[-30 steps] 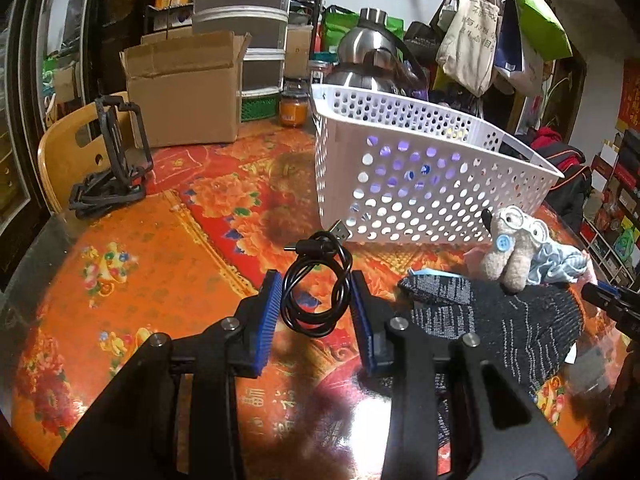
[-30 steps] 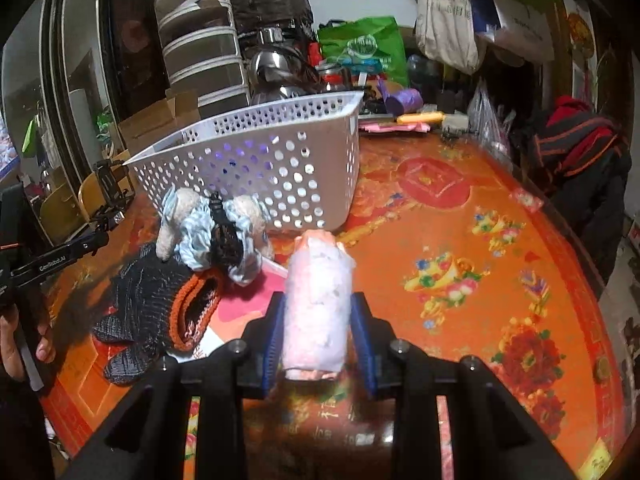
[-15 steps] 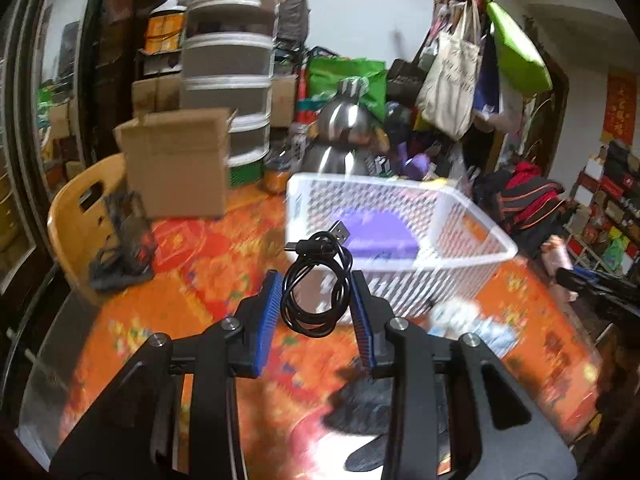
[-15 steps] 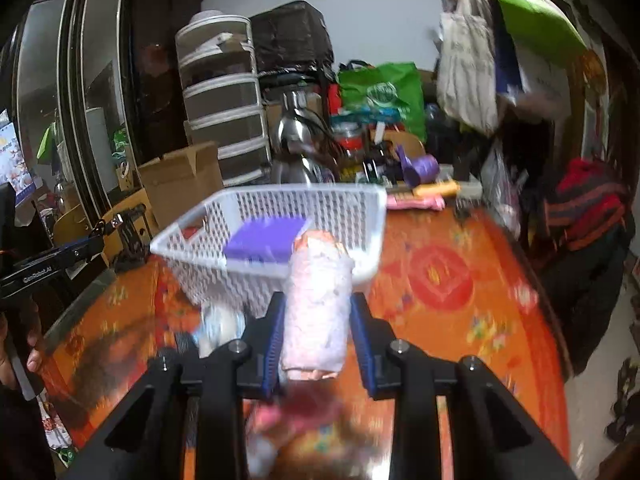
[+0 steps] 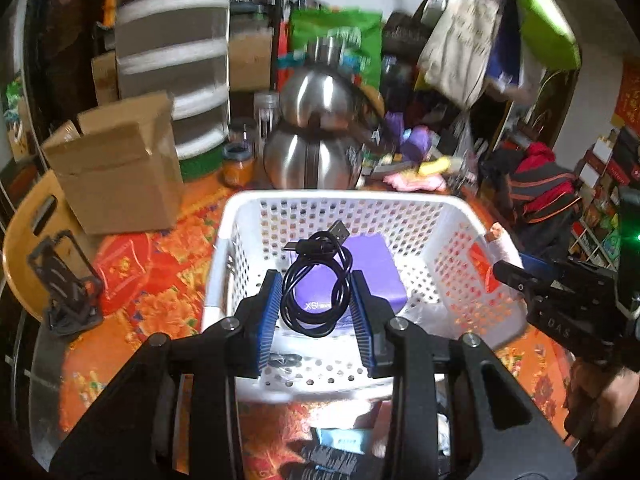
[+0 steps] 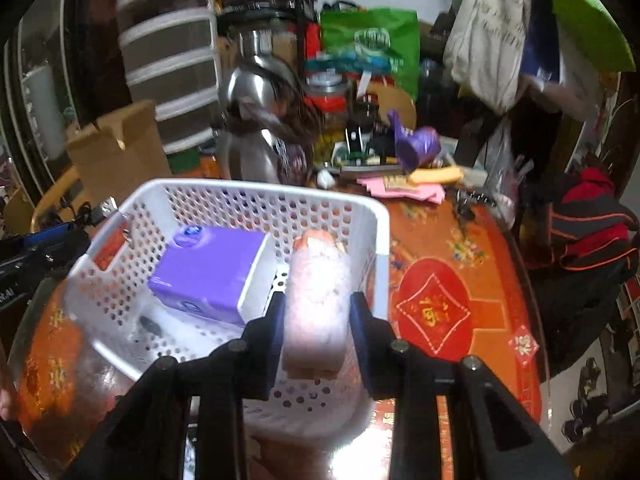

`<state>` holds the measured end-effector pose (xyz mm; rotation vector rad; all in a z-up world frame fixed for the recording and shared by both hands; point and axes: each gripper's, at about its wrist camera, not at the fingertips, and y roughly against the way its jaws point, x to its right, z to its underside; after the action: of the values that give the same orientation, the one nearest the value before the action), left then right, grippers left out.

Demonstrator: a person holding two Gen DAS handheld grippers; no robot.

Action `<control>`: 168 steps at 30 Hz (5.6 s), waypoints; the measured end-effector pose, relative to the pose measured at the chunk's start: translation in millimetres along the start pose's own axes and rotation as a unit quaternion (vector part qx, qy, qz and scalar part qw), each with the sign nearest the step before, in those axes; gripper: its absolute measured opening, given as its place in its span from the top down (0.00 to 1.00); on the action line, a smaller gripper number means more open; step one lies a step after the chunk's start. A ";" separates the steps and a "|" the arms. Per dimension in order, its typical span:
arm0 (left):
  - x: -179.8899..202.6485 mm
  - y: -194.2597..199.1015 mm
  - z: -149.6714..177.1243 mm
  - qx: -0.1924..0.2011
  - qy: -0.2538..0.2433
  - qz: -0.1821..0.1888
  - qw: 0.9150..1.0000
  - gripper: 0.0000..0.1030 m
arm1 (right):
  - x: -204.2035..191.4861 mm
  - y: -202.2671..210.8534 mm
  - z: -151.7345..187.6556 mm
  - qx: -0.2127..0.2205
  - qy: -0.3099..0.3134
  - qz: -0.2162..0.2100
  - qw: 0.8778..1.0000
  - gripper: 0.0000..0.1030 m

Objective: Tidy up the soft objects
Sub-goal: 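Lower the sock and cable into the white basket and open both grippers, then move both grippers back toward the black gloves and plush toy, then grasp the black knit gloves with the left gripper while the right gripper grasps them too, then carry the black gloves into the white basket and open both grippers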

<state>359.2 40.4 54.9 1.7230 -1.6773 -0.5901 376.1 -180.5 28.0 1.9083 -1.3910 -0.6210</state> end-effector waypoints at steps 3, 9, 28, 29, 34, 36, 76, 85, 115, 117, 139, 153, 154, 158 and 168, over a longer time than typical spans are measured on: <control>-2.8 -27.2 -0.4 -0.026 0.004 -0.007 1.000 0.69 | -4.3 -17.1 1.9 -0.022 0.001 -0.003 1.000 0.70; -11.9 -60.6 5.1 -0.054 0.012 -0.010 0.998 0.69 | -13.9 -27.6 3.3 -0.030 0.014 -0.005 0.999 0.70; -14.1 -63.0 20.9 -0.036 0.011 -0.014 0.999 0.30 | -17.4 -13.7 4.5 0.013 0.018 -0.009 1.000 0.27; -13.9 -61.2 20.9 -0.031 0.010 -0.014 0.999 0.28 | -16.5 -11.5 4.3 0.016 0.016 -0.013 1.000 0.26; -18.7 -53.2 21.9 -0.029 0.018 0.004 0.999 0.24 | -14.0 -8.5 6.8 0.019 0.011 -0.002 1.000 0.24; -18.9 -49.6 23.4 -0.026 0.016 0.004 1.000 0.24 | -14.1 -6.8 8.7 0.021 0.012 -0.001 1.000 0.24; -55.2 35.1 234.5 -0.038 0.016 0.060 0.997 0.24 | -38.0 77.4 223.3 0.075 -0.011 -0.132 0.988 0.52; -50.5 15.0 237.2 -0.045 0.004 0.072 0.996 0.32 | -62.8 64.8 224.1 0.056 0.014 -0.147 0.987 0.70; -35.3 74.0 252.3 0.027 0.002 0.121 0.992 0.86 | -81.0 98.9 229.4 0.109 0.053 -0.128 0.984 0.89; -34.7 88.0 250.8 0.041 -0.001 0.120 0.992 0.86 | -82.9 106.9 229.1 0.117 0.057 -0.129 0.983 0.89; -8.4 176.4 148.6 0.133 -0.033 0.118 0.984 0.86 | -68.3 190.5 154.6 0.214 0.061 -0.116 0.968 0.90; 20.7 113.1 -25.3 0.102 -0.022 0.077 0.992 0.86 | -32.3 125.2 5.7 0.162 0.031 -0.064 0.984 0.90; 22.1 102.3 -33.8 0.094 -0.022 0.073 0.993 0.86 | -31.0 117.9 1.6 0.156 0.030 -0.059 0.985 0.90; 23.6 54.8 -51.2 0.073 -0.023 0.055 0.996 0.86 | -24.4 70.4 -14.6 0.122 0.023 -0.056 0.991 0.90; 16.1 -28.0 -36.1 0.031 -0.021 0.029 0.999 0.86 | -19.9 -4.5 -3.4 0.081 0.027 -0.056 0.995 0.89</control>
<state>405.7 28.6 61.5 1.7093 -1.7856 -0.5577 375.2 -159.8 26.5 2.1277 -1.3427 -0.5198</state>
